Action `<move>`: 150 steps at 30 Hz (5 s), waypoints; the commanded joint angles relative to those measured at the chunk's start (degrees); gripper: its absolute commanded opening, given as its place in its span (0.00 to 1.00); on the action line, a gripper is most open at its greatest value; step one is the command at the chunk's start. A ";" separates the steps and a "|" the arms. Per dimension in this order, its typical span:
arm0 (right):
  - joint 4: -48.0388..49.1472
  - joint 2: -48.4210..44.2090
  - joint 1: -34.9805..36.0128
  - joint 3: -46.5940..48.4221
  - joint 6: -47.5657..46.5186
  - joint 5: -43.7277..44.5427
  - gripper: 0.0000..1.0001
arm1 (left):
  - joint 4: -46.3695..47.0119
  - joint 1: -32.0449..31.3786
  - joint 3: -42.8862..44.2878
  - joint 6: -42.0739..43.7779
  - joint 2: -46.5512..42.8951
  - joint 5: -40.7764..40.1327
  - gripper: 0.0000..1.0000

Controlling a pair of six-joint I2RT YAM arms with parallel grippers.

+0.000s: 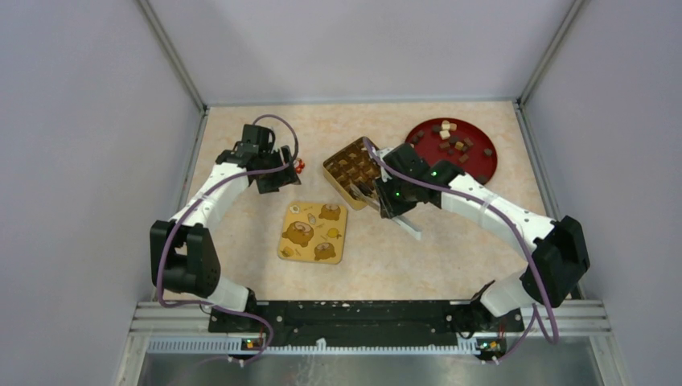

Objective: Pack the chocolate

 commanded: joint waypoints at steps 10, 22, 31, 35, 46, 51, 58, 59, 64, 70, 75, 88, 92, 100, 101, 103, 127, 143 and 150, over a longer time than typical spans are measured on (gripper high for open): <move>1.86 -0.22 0.76 1.16 0.17 2.74 0.31 | 1.31 0.22 -0.13 0.23 -1.73 0.74 0.73; 2.05 -0.16 0.75 1.38 0.24 2.93 0.34 | 1.24 0.22 -0.15 0.67 -1.55 0.64 0.73; 2.29 -0.09 0.71 1.01 0.26 2.84 0.37 | 1.24 0.22 -0.26 0.67 -1.51 0.72 0.73; 2.27 -0.51 0.76 1.45 0.25 3.32 0.37 | 1.24 0.22 -0.29 0.67 -1.51 0.76 0.73; 3.02 -3.45 0.76 3.21 0.67 6.16 0.11 | 1.24 0.22 -0.28 0.67 -1.43 0.81 0.72; 3.61 -6.32 -1.72 3.93 0.67 10.01 0.10 | 1.23 0.22 -0.11 0.84 -1.49 0.69 0.72; 8.56 -15.47 -21.28 -4.35 5.08 9.12 0.10 | 1.31 0.22 -0.43 1.11 -1.60 0.51 0.73; 8.81 -15.96 -23.86 -5.53 5.12 8.93 0.10 | 1.33 0.22 -0.44 1.15 -1.56 0.58 0.73; 8.72 -15.46 -30.61 -8.92 4.95 11.08 0.16 | 1.40 0.22 -0.33 1.20 -1.42 0.88 0.72; 12.09 -12.62 -34.85 -12.17 5.55 8.88 0.27 | 1.21 0.22 -0.42 1.15 -1.53 0.84 0.72; 14.49 -9.90 -35.64 -12.69 6.16 8.43 0.34 | 1.20 0.22 -0.46 1.45 -1.96 0.31 0.72; 15.71 -6.20 -35.89 -12.08 7.50 14.00 0.41 | 1.23 0.22 0.42 1.55 -1.12 0.87 0.72; 15.74 -4.64 -35.91 -11.28 7.20 15.36 0.41 | 1.09 0.22 0.80 1.50 -0.74 1.02 0.73; 18.76 -1.24 -35.97 -9.65 6.32 16.50 0.41 | 0.96 0.22 0.75 1.53 -0.72 0.22 0.72; 18.75 -0.47 -35.96 -9.17 6.21 16.49 0.41 | 0.90 0.22 0.73 1.54 -0.73 0.19 0.73; 18.35 1.11 -35.90 -7.76 6.04 16.54 0.41 | 0.77 0.22 0.79 1.55 -0.92 0.06 0.72; 18.79 -2.77 -35.85 -8.41 4.01 13.16 0.17 | 1.05 0.22 -0.19 1.37 -1.07 -0.44 0.72; 14.36 -9.80 -35.84 -6.12 3.17 4.21 0.13 | 1.32 0.22 -0.40 1.12 -0.81 0.43 0.72; 13.15 -11.34 -35.80 -4.16 2.92 -0.63 0.12 | 1.32 0.22 -0.02 1.20 -1.25 0.32 0.72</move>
